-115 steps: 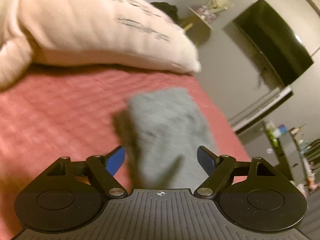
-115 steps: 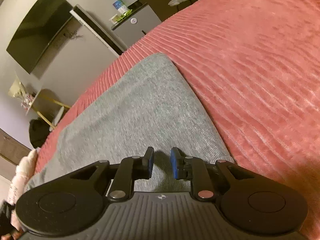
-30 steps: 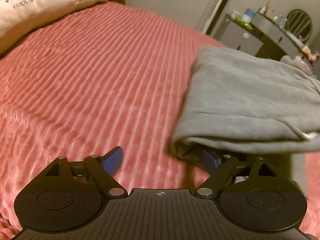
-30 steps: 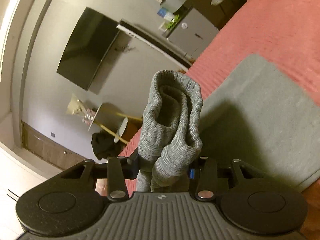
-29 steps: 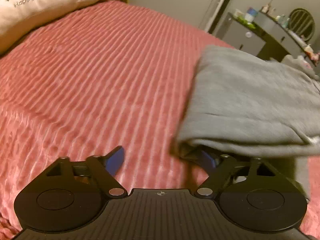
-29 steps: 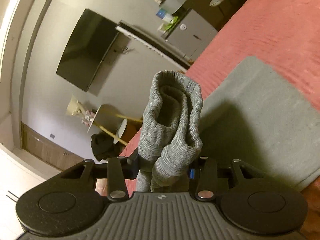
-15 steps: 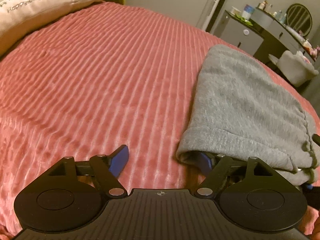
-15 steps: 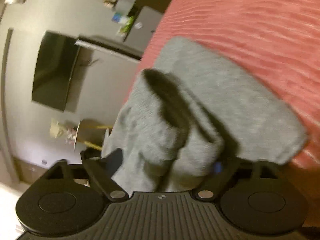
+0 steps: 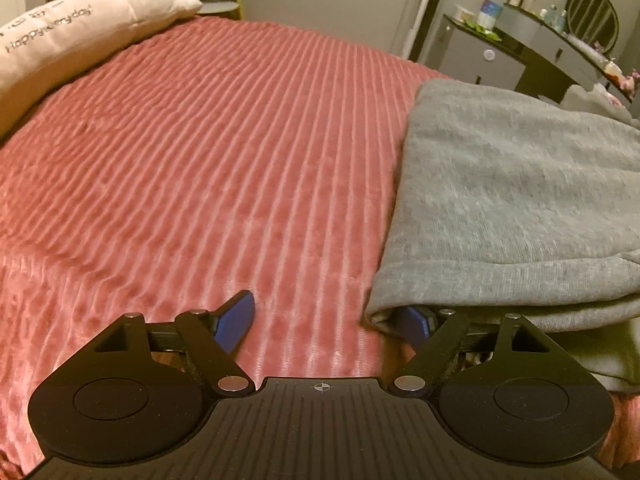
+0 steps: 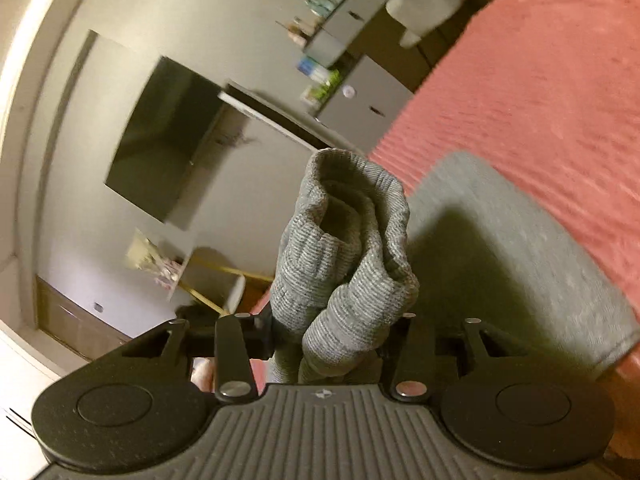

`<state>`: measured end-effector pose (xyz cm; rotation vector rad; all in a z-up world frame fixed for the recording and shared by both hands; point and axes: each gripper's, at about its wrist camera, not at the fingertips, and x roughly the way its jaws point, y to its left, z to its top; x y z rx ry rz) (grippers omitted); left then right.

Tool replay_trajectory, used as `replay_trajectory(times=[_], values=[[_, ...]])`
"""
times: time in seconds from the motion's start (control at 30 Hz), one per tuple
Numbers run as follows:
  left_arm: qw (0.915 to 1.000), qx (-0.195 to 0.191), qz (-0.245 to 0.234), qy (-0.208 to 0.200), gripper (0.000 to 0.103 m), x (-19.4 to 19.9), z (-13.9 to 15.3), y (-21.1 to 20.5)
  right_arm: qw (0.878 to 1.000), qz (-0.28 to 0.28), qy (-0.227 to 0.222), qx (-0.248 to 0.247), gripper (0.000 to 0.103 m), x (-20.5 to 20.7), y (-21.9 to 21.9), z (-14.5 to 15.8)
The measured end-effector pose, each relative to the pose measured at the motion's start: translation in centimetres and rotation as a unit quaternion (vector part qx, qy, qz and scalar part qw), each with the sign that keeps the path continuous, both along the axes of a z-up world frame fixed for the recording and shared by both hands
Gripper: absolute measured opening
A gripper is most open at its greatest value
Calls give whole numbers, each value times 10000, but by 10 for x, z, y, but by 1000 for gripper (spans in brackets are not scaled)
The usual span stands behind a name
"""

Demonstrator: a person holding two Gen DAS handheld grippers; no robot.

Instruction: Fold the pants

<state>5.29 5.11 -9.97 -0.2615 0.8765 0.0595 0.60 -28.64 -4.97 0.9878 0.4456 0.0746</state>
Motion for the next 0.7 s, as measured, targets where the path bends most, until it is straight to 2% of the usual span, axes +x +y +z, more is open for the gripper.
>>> replay_trajectory(times=[0.03,0.1,0.33,0.57,0.6,0.63,0.7], values=[[10000,12,-35,-31,76,-1,1,-1,10000,-18,26,9,43,0,-1,0],[9999,20,-87,-62,73,-1,1,-3,9999,-67,128,29,43,-3,-6,-7],[9999,-17,-90,-70,73,0,0,1,9991,-158,375,93,43,-11,-11,-20],[9999,-56,-84,-75,73,0,0,3,9986,-187,495,-97,44,-10,-9,-22],[9999,-81,-87,-98,70,-1,0,3,9984,-185,513,-148,44,-10,-9,-22],[9997,-168,-122,-149,60,-2,1,4,9981,-184,534,-233,44,-11,-8,-21],[9987,-385,-232,-252,54,-3,2,7,9978,-185,502,-385,44,-13,-5,-17]])
